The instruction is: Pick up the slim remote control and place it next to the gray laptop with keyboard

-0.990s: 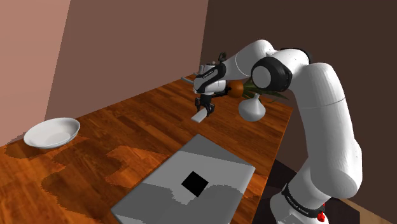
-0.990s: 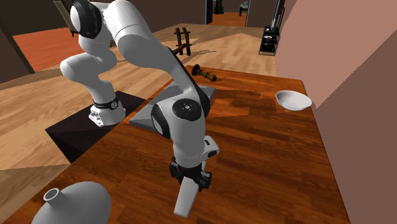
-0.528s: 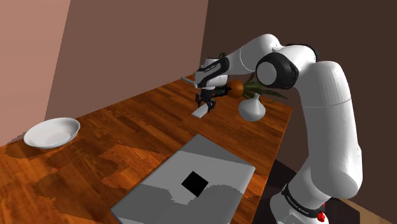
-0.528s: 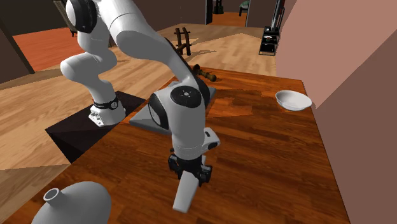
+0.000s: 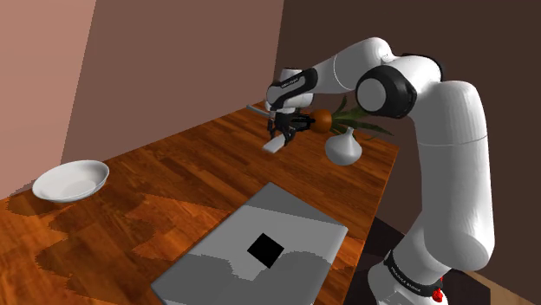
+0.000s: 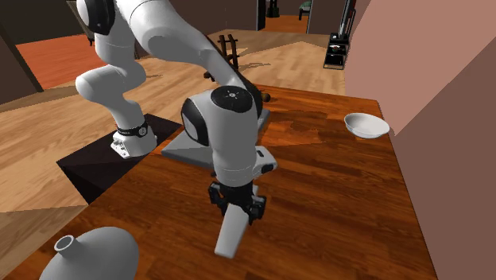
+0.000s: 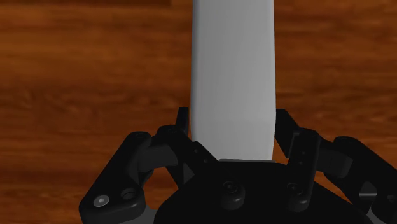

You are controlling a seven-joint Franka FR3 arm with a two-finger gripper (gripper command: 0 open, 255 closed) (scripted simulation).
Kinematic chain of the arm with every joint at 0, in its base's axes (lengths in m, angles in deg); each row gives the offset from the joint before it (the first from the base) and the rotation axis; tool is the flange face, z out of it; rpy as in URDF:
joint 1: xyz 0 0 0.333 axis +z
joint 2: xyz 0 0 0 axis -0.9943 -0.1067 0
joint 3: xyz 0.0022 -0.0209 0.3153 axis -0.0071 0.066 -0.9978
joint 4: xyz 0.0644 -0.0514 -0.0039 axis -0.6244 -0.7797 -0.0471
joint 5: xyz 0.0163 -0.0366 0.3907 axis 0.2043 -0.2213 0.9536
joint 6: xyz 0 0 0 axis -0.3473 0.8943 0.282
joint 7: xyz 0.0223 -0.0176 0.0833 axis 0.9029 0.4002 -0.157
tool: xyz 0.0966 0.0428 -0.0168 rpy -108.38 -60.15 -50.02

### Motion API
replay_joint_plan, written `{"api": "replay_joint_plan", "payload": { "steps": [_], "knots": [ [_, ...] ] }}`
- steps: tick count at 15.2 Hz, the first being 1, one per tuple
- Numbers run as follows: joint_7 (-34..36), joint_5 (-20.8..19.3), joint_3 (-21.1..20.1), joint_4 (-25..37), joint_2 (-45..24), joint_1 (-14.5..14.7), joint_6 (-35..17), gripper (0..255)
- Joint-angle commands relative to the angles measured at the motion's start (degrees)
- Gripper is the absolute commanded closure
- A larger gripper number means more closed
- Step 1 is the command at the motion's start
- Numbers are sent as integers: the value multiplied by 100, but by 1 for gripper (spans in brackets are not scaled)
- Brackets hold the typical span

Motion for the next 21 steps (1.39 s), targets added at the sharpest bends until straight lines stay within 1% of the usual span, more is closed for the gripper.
{"api": "replay_joint_plan", "payload": {
  "steps": [1,4,12,16,21],
  "knots": [
    [27,-40,25,9,106,23,111,255],
    [49,-75,46,51,188,35,232,255],
    [1021,-291,-89,-754,730,891,-91,255],
    [1536,-383,-191,-979,893,1287,-182,255],
    [2185,-475,-340,-1105,994,1757,-237,255]
  ]
}}
